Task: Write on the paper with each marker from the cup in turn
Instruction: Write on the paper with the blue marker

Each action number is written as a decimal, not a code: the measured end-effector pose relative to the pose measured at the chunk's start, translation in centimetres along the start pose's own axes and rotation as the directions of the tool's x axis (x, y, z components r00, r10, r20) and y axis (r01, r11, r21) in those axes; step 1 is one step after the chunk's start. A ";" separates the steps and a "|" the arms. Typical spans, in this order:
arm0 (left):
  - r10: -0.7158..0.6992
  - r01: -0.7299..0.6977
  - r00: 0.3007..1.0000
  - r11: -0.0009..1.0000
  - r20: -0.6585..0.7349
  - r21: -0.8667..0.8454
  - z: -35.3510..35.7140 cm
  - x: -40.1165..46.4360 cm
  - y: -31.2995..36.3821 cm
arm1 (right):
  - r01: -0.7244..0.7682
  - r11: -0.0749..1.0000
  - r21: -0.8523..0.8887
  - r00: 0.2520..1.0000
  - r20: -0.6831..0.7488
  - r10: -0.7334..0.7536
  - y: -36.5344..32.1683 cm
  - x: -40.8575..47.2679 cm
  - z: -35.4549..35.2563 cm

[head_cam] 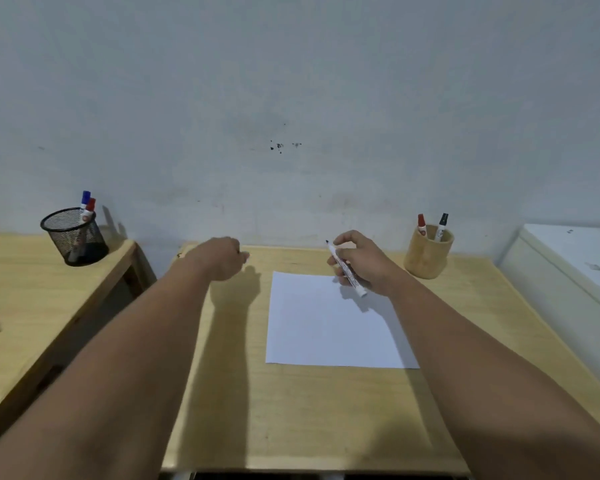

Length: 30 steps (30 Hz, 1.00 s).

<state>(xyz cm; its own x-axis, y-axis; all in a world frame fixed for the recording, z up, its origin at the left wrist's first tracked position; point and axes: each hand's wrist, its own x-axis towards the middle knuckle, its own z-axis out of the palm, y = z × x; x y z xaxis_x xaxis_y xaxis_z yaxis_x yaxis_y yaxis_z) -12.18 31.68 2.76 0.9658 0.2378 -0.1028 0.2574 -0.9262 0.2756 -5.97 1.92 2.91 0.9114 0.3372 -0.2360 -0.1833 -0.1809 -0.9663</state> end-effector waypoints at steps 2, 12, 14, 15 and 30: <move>-0.036 0.031 0.998 0.994 0.045 0.100 1.4 -0.2 0.2 | -0.018 0.988 0.153 1.000 0.008 0.016 -0.2 0.3 0.5; -0.047 0.047 0.999 0.984 -0.004 0.174 4.5 -0.4 1.8 | -0.098 0.844 0.527 0.989 0.149 0.022 -0.5 1.1 2.4; -0.043 0.044 0.999 0.985 -0.005 0.165 4.8 -0.5 2.0 | -0.062 0.879 0.473 0.992 0.125 0.002 -0.4 1.4 3.1; -0.050 0.050 0.999 0.988 -0.002 0.144 4.9 -0.8 2.1 | -0.037 0.908 0.418 0.994 0.105 -0.008 -0.3 1.4 3.6; 0.471 -0.475 0.854 0.879 -0.221 0.038 10.8 -9.4 1.0 | 0.112 0.991 0.074 0.983 -0.153 -0.100 5.8 2.7 8.6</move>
<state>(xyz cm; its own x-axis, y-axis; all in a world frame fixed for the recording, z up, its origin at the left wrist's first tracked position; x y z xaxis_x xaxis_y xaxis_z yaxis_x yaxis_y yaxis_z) -21.29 25.40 -6.33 0.9526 -0.1680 0.2535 -0.2334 -0.9383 0.2552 -7.74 9.77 -4.19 0.9707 0.2083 -0.1197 -0.1066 -0.0732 -0.9916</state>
